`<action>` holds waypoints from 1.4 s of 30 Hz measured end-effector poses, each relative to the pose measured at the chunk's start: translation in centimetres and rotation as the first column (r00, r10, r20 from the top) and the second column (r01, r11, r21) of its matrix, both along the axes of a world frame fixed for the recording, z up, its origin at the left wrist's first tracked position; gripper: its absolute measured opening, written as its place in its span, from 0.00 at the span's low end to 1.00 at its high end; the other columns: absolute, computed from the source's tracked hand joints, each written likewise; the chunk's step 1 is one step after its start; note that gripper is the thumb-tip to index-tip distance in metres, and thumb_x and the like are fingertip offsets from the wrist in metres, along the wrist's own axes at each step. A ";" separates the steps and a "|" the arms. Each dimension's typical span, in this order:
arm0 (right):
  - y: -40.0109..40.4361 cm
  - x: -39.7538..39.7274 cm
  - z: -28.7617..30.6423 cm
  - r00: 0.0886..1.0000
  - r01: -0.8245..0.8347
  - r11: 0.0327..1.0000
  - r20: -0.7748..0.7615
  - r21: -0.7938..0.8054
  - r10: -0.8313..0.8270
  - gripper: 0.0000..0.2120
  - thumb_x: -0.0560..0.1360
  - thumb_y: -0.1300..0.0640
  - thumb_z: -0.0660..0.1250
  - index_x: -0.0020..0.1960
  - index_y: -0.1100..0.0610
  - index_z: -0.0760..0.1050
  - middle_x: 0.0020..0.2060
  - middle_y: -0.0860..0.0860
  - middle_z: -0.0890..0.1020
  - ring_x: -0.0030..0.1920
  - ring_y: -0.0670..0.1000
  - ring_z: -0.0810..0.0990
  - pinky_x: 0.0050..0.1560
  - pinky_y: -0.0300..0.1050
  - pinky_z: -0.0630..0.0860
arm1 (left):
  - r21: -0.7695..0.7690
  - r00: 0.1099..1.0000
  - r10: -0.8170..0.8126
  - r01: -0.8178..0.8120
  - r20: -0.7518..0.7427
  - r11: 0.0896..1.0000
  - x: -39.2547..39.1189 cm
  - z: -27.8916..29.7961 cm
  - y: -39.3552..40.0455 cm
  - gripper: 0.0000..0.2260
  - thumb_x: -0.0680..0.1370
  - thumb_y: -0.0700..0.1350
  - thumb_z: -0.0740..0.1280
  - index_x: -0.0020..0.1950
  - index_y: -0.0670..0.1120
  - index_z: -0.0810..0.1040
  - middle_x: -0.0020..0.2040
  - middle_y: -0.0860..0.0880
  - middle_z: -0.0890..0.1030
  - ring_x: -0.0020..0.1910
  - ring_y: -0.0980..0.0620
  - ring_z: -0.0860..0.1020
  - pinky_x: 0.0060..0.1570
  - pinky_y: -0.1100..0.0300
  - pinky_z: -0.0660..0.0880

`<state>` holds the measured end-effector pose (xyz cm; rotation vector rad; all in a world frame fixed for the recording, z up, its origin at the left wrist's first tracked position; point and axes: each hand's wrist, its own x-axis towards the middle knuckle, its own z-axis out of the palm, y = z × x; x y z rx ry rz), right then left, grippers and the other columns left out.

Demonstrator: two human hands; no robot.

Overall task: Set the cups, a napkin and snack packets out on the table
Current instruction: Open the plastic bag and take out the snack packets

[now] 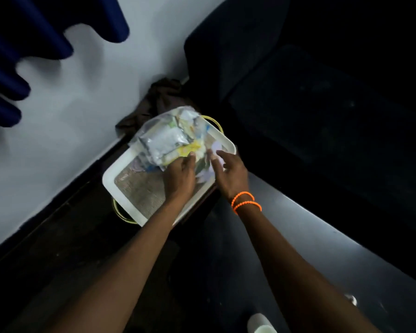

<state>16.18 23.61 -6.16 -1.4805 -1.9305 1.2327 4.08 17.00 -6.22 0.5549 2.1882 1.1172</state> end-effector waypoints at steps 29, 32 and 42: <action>-0.9 -9.7 0.3 0.911 0.291 0.714 -0.043 -0.636 -0.410 0.40 0.67 0.32 0.73 0.67 0.58 0.71 0.66 0.55 0.76 0.61 0.60 0.80 0.55 0.61 0.83 | -0.370 0.981 -0.062 0.129 0.186 0.920 -13.0 -0.5 3.7 0.22 0.77 0.53 0.69 0.60 0.36 0.82 0.39 0.43 0.81 0.33 0.47 0.76 0.36 0.56 0.71; -1.1 -9.5 0.6 0.876 0.284 0.693 -0.114 -0.663 -0.468 0.27 0.67 0.42 0.79 0.57 0.55 0.74 0.58 0.54 0.79 0.57 0.58 0.82 0.56 0.63 0.82 | -0.396 0.975 -0.168 0.212 0.142 0.893 -13.3 -0.1 3.3 0.20 0.77 0.59 0.71 0.47 0.41 0.83 0.33 0.45 0.79 0.29 0.49 0.74 0.32 0.60 0.68; -3.9 0.4 2.1 0.641 0.106 0.676 -0.469 -0.729 -0.607 0.06 0.75 0.62 0.66 0.46 0.52 0.74 0.40 0.53 0.78 0.37 0.49 0.76 0.33 0.41 0.71 | -0.068 0.834 -0.515 0.536 0.196 0.842 -7.2 8.9 1.9 0.28 0.57 0.73 0.80 0.46 0.54 0.90 0.44 0.53 0.90 0.43 0.57 0.87 0.51 0.53 0.82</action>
